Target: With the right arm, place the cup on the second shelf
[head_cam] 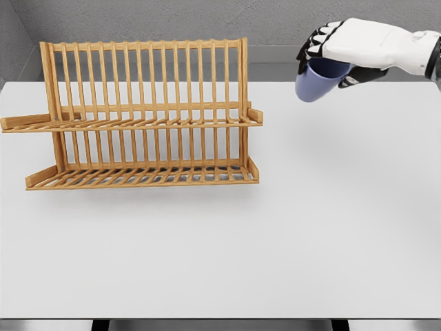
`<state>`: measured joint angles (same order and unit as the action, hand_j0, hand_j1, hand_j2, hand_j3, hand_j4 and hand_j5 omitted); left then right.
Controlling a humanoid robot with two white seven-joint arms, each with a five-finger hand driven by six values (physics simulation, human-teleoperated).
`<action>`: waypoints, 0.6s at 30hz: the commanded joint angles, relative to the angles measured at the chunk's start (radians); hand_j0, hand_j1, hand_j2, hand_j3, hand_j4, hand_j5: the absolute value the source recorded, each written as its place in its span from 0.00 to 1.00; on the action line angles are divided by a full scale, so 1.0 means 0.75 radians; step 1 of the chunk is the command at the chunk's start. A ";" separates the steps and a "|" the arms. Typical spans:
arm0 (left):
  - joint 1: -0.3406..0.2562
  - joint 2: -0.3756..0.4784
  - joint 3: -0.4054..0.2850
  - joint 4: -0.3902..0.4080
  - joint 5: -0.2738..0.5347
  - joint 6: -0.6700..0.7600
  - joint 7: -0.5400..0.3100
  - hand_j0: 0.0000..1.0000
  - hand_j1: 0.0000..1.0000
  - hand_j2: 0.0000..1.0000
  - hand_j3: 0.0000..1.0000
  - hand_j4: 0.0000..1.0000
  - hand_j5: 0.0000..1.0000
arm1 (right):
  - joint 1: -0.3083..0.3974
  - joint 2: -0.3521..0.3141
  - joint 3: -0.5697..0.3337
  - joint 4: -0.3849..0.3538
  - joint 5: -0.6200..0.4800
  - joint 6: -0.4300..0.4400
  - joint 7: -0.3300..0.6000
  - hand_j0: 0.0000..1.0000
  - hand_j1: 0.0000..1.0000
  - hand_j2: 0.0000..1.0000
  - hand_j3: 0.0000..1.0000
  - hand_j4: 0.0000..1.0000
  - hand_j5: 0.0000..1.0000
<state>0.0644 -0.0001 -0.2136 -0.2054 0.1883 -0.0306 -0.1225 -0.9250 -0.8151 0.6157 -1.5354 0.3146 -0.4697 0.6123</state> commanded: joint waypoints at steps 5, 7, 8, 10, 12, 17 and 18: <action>0.000 0.000 -0.002 0.000 0.001 0.000 0.000 1.00 1.00 1.00 1.00 1.00 1.00 | 0.004 0.003 -0.001 -0.170 -0.006 0.000 -0.002 0.60 0.60 0.60 0.60 0.60 0.60; 0.000 0.000 0.000 0.000 0.001 0.000 0.000 1.00 1.00 1.00 1.00 1.00 1.00 | 0.000 0.013 -0.001 -0.186 -0.008 -0.002 -0.002 0.60 0.60 0.60 0.60 0.60 0.60; 0.000 0.000 0.000 0.000 0.001 0.000 0.000 1.00 1.00 1.00 1.00 1.00 1.00 | -0.002 0.015 -0.001 -0.207 -0.008 0.002 -0.002 0.60 0.60 0.60 0.60 0.60 0.60; 0.000 0.000 -0.002 0.000 0.001 0.000 0.000 1.00 1.00 1.00 1.00 1.00 1.00 | -0.004 0.017 -0.003 -0.233 -0.008 0.000 -0.002 0.60 0.60 0.60 0.60 0.60 0.60; 0.000 0.000 0.000 0.000 0.001 0.000 0.000 1.00 1.00 1.00 1.00 1.00 1.00 | -0.004 0.025 -0.001 -0.235 -0.008 -0.010 -0.002 0.60 0.60 0.60 0.60 0.60 0.60; 0.000 0.000 0.000 0.000 0.001 0.000 0.000 1.00 1.00 1.00 1.00 1.00 1.00 | -0.037 0.083 0.014 -0.291 -0.008 -0.038 -0.002 0.60 0.60 0.60 0.60 0.60 0.60; 0.000 0.000 0.000 0.000 0.001 0.000 0.000 1.00 1.00 1.00 1.00 1.00 1.00 | -0.043 0.097 0.016 -0.291 -0.008 -0.040 -0.002 0.60 0.60 0.60 0.60 0.60 0.60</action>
<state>0.0644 -0.0001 -0.2136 -0.2054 0.1882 -0.0307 -0.1225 -0.9587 -0.7601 0.6247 -1.7464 0.3112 -0.4948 0.6120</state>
